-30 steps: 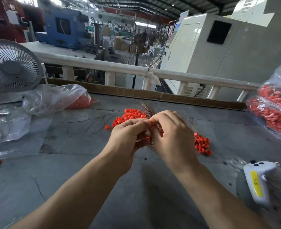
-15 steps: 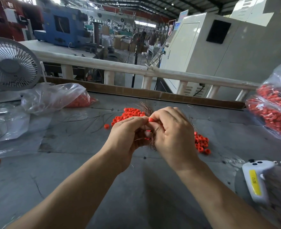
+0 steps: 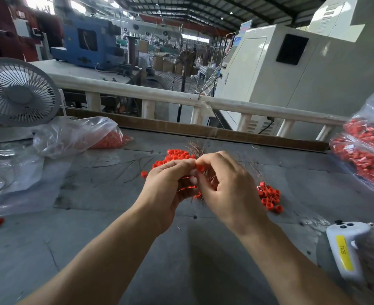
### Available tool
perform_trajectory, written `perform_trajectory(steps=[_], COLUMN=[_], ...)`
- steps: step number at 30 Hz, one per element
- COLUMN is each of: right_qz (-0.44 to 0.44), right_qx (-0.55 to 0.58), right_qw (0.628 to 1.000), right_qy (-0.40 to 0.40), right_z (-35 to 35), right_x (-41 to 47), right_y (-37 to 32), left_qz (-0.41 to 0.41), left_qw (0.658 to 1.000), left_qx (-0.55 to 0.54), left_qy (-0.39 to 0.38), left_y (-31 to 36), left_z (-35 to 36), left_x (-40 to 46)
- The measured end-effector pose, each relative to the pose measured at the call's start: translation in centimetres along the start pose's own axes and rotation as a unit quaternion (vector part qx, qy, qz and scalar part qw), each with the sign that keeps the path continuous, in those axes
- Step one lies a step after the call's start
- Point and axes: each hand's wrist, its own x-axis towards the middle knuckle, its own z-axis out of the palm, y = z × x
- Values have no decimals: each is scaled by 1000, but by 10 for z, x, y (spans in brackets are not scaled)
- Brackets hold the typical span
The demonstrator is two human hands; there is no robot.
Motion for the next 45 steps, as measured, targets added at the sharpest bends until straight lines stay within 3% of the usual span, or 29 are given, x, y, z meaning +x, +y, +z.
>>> perform_trajectory(steps=[15,20,23,27,32,37,41,45], right_qz=[15,97,220,375,449,391,326,241], right_qx=[71,-8,-120,-182,-243,-282,-78,-15], right_qw=[996,995,968,904,850,864,938,952], right_qy=[-49,-14,-6,-91,-128,-148,-87,-187], right_z=[4,-2,-15,-40,-55,-55,-36,-16], right_x=[-2,1,6,4,3,3,3,0], right_y=[8,23,48,77,95,96,83,69], left_qz=[13,-4,47,81,108,123,134,134], left_qw=[997,993,962,920,867,820,803,790], left_qx=[55,101,247,363,473,547,569,592], left_qy=[57,61,102,121,116,118,111,88], left_y=[4,2,-2,-7,-9,-11,-10,-13], left_z=[-3,-7,-10,-14,-16,-17,-18,-18], left_x=[-2,0,4,6,5,4,6,7])
